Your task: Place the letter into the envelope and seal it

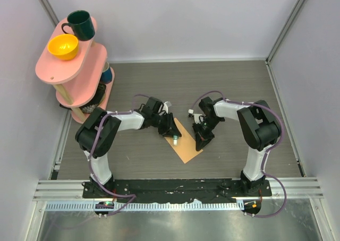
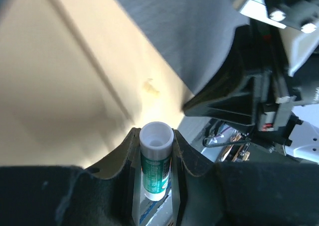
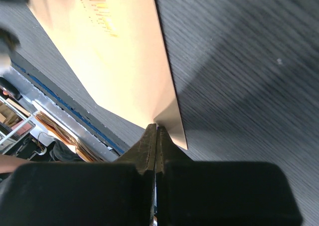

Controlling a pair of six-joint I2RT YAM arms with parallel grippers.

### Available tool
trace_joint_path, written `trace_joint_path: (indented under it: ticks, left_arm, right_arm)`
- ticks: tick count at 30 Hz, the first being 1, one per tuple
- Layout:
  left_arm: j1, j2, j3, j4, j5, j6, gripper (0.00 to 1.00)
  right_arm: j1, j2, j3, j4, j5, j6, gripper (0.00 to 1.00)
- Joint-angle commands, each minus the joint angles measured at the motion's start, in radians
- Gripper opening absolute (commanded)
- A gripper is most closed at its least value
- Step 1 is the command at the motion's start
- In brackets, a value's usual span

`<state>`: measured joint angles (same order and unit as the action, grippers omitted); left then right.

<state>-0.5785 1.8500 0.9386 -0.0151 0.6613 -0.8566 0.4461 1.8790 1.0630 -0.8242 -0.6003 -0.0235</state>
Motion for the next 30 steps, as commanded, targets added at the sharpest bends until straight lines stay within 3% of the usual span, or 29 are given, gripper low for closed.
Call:
trace_joint_path:
  ticks: [1, 9, 17, 25, 30]
  left_arm:
    - [-0.084, -0.046, 0.048, 0.092, 0.011, -0.076, 0.0]
    - [-0.093, 0.095, 0.056, 0.046, -0.048, -0.072, 0.0]
    - [0.02, 0.051, 0.0, -0.109, -0.106, 0.045, 0.0]
    - [-0.055, -0.06, 0.083, 0.01, -0.003, 0.013, 0.0]
    - [-0.101, 0.006, 0.101, 0.084, -0.017, -0.035, 0.0]
  right_arm:
    - [0.005, 0.02, 0.022, 0.056, 0.066, -0.016, 0.01]
    - [0.006, 0.02, 0.023, 0.057, 0.071, -0.013, 0.01]
    - [0.006, 0.022, 0.02, 0.059, 0.076, -0.018, 0.01]
    - [0.005, 0.02, 0.025, 0.06, 0.066, -0.021, 0.01]
    - [0.006, 0.025, 0.034, 0.059, 0.065, -0.018, 0.01]
